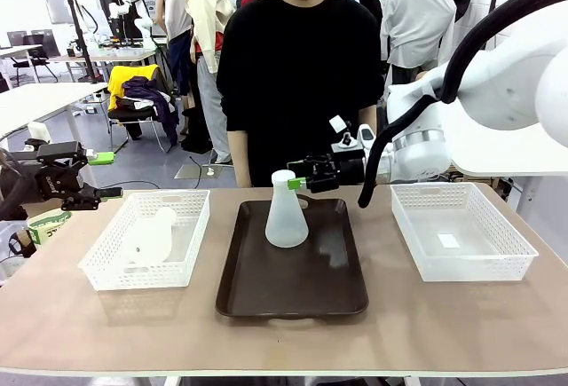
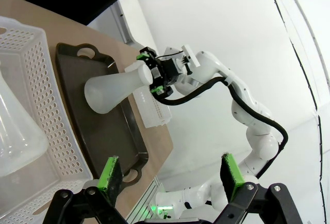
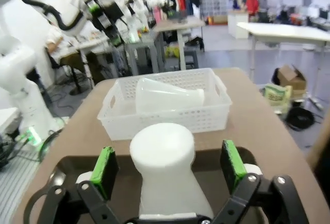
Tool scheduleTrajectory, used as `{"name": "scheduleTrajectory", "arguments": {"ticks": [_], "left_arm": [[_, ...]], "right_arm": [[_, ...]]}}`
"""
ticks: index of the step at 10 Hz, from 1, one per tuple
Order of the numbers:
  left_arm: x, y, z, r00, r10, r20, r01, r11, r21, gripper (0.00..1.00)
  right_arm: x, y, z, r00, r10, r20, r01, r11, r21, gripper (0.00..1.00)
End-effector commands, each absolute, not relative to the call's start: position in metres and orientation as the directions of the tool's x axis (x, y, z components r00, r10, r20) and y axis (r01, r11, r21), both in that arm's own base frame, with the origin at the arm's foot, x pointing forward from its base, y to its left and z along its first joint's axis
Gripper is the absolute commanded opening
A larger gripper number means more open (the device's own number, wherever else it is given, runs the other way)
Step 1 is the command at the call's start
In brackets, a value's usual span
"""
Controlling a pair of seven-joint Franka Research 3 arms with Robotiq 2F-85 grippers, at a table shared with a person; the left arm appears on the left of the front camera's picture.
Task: Prepare the laboratory tools.
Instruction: Pick up the Big flask that the person points to.
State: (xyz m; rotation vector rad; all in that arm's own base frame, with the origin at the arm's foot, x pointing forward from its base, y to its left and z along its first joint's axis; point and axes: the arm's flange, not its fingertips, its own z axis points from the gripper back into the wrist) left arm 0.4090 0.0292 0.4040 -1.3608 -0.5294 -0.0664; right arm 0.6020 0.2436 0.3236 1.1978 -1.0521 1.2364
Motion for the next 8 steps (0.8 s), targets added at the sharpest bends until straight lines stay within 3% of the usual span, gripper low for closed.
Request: {"name": "scheduleTrajectory", "arguments": {"ticks": [1, 6, 8], "left_arm": [[0.410, 0.029, 0.404, 0.871, 0.276, 0.407, 0.361, 0.204, -0.910, 1.00], [0.410, 0.029, 0.404, 0.871, 0.276, 0.407, 0.361, 0.204, -0.910, 1.00], [0.410, 0.029, 0.404, 0.871, 0.276, 0.407, 0.361, 0.204, -0.910, 1.00]], "right_arm": [[0.592, 0.230, 0.343, 0.072, 0.210, 0.975, -0.997, 0.024, 0.068, 1.00], [0.557, 0.135, 0.399, 0.146, 0.249, 0.957, -0.947, 0.314, 0.063, 1.00], [0.537, 0.096, 0.411, 0.129, 0.181, 0.975, -0.912, 0.408, 0.045, 1.00]]}}
